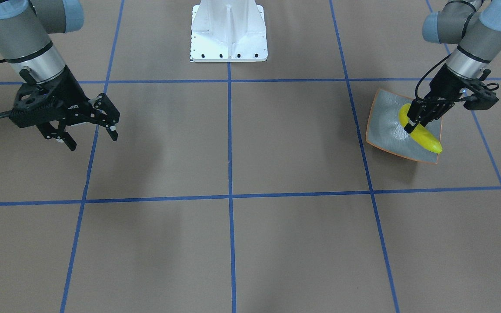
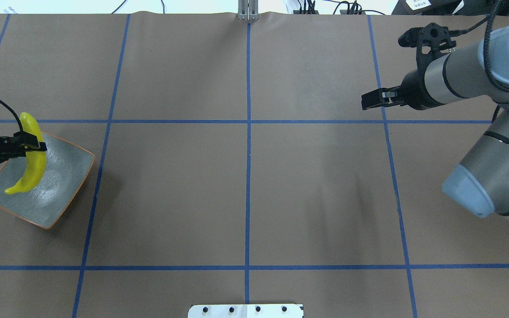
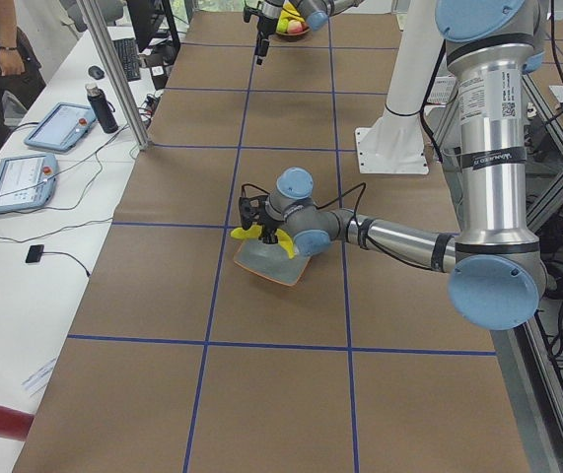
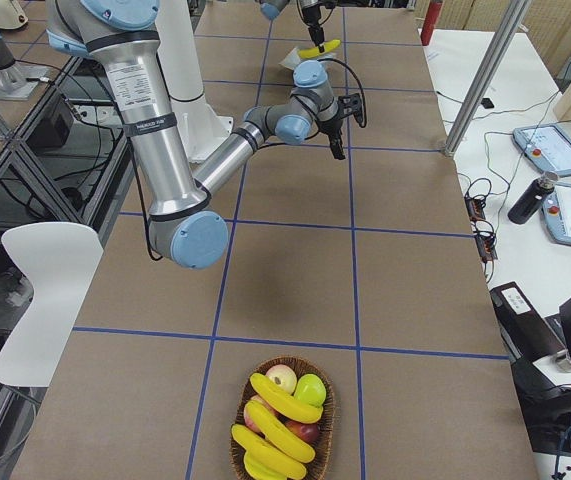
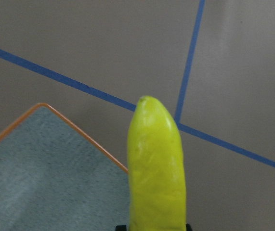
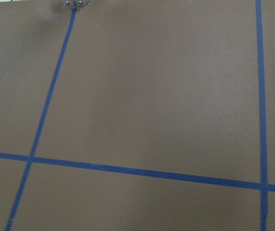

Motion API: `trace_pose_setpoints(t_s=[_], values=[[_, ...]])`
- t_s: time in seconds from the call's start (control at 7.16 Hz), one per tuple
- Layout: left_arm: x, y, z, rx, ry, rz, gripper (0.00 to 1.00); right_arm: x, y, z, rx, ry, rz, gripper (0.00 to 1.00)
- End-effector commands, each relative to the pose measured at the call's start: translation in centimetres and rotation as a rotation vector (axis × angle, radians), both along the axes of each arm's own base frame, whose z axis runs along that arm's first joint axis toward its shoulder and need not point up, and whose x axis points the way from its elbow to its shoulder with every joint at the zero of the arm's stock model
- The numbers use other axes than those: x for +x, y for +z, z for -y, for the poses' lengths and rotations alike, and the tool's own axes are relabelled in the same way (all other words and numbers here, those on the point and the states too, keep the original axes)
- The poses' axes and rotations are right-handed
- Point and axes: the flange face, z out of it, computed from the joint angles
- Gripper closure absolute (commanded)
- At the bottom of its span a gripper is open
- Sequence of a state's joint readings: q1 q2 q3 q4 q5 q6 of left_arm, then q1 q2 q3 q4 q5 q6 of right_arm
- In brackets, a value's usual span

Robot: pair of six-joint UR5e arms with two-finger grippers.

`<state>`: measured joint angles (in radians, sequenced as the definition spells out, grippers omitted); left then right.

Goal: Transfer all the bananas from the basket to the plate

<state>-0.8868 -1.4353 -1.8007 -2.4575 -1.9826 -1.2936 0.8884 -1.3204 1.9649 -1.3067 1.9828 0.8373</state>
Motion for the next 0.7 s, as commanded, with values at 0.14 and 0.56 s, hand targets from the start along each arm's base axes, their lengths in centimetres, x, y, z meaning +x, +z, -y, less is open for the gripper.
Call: trace_pose_setpoints(t_s=[0.14,0.56], values=[[0.4,2.6,0.0,0.070,0.073,0.078,0.17,7.3,7.1,0.1,0.059,-0.137,-0.086,0.00],[0.1,1.4,-0.2,0.129,0.164,0.051,0.00,11.9,13.1,-1.7,0.072,-0.228,-0.141,0.00]])
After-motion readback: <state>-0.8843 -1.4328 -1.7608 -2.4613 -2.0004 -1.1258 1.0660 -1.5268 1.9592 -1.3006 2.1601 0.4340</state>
